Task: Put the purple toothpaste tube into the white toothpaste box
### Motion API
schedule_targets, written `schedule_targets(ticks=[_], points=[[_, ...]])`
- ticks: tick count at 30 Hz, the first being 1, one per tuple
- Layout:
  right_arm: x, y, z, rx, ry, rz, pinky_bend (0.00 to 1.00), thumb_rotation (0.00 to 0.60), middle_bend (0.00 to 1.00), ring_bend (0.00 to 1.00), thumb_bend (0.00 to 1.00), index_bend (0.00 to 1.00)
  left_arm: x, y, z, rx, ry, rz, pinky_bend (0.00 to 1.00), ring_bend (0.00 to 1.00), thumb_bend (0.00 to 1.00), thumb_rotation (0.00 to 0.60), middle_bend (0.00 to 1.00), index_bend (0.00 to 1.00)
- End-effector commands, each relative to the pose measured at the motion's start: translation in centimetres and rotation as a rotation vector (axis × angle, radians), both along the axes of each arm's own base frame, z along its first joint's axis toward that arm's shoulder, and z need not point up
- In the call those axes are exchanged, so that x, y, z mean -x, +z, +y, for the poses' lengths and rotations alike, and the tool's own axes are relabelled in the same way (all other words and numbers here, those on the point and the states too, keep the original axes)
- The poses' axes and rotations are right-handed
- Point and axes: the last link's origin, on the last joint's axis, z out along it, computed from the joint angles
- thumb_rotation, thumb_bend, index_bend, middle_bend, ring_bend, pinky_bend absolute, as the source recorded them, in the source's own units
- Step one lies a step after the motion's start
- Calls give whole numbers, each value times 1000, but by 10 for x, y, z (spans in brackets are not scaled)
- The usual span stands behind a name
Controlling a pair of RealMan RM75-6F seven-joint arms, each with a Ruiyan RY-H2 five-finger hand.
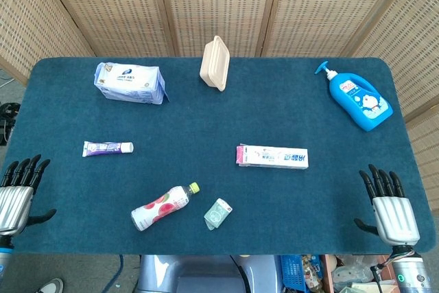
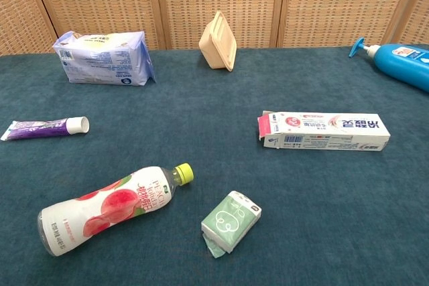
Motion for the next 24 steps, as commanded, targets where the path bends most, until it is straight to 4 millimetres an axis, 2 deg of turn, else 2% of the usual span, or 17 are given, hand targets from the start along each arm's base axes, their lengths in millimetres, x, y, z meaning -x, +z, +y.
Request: schedule_targets(ticks=[1, 10, 16, 24], points=[[0, 0, 0, -2, 1, 2, 0, 600, 0, 0, 0, 13, -2, -1, 7, -16, -8, 5, 2, 0, 3, 600, 0, 49], [0, -3, 0, -6, 4, -3, 0, 600, 0, 0, 0, 15, 0, -7, 67, 32, 41, 39, 25, 0, 56, 600, 0, 116], [-1, -7, 1, -18, 4, -1, 0, 600, 0, 0, 0, 17, 7, -24, 101, 102, 112, 77, 32, 0, 64, 600, 1, 133], [1, -13, 0, -32, -7, 1, 0, 600, 0, 0, 0, 17, 8, -54, 145, 127, 173, 112, 50, 7, 63, 600, 63, 170]])
